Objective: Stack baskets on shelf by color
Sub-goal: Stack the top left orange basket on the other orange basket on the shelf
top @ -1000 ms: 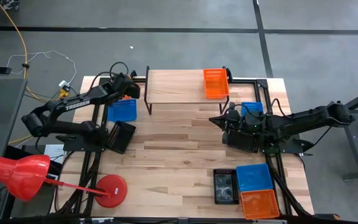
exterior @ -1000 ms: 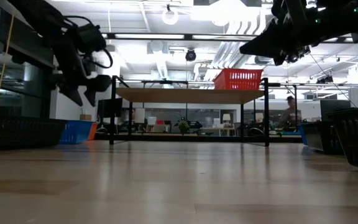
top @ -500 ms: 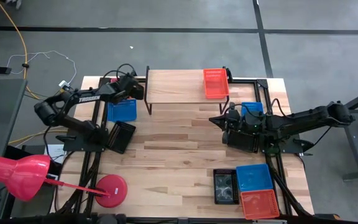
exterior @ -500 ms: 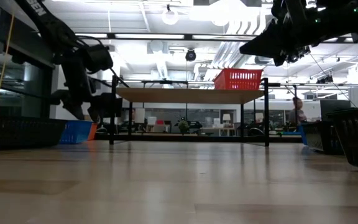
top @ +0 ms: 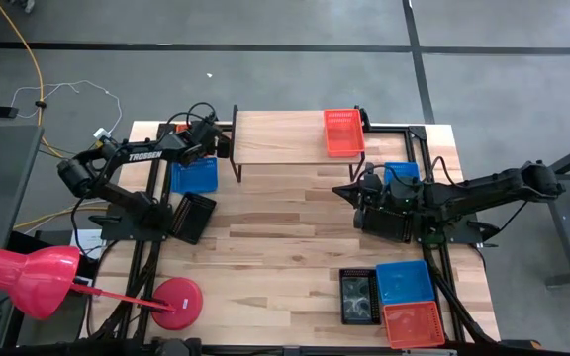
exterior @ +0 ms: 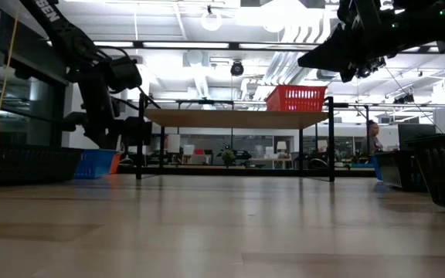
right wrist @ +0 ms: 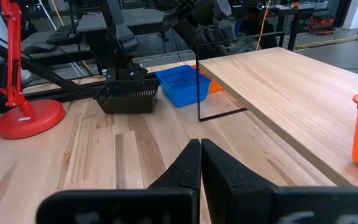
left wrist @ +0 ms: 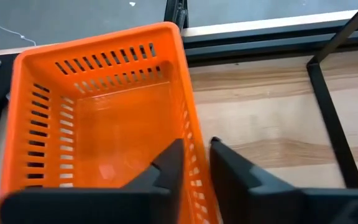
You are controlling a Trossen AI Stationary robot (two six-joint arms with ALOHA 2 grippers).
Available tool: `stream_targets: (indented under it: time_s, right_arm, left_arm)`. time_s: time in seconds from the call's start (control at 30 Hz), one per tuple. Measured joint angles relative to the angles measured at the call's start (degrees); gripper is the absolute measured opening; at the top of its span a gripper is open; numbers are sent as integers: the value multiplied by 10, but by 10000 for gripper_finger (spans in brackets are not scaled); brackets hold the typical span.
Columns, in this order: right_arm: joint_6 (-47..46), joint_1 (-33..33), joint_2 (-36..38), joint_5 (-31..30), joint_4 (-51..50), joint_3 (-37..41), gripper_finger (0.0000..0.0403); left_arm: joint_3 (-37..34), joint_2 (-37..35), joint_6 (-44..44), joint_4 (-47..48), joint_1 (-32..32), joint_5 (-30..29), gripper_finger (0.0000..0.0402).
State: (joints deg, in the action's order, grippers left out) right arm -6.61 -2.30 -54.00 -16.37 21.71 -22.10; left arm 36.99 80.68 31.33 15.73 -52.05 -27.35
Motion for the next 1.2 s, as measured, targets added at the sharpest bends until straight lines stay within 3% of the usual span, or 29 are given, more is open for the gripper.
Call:
stream_targets:
  time_s: [0.1, 0.47, 0.97, 1.2]
  right_arm:
    - [0, 0, 0, 0, 0, 0, 0]
    - [0, 0, 0, 0, 0, 0, 0]
    - [-7, 0, 0, 0, 0, 0, 0]
    - [-9, 0, 0, 0, 0, 0, 0]
  left_arm:
    - [0, 0, 0, 1, 0, -1, 9]
    - [0, -9, -9, 3, 0, 0, 3]
    - [0, -149, -16, 12, 0, 1, 0]
    - [0, -163, -21, 22, 0, 12, 0]
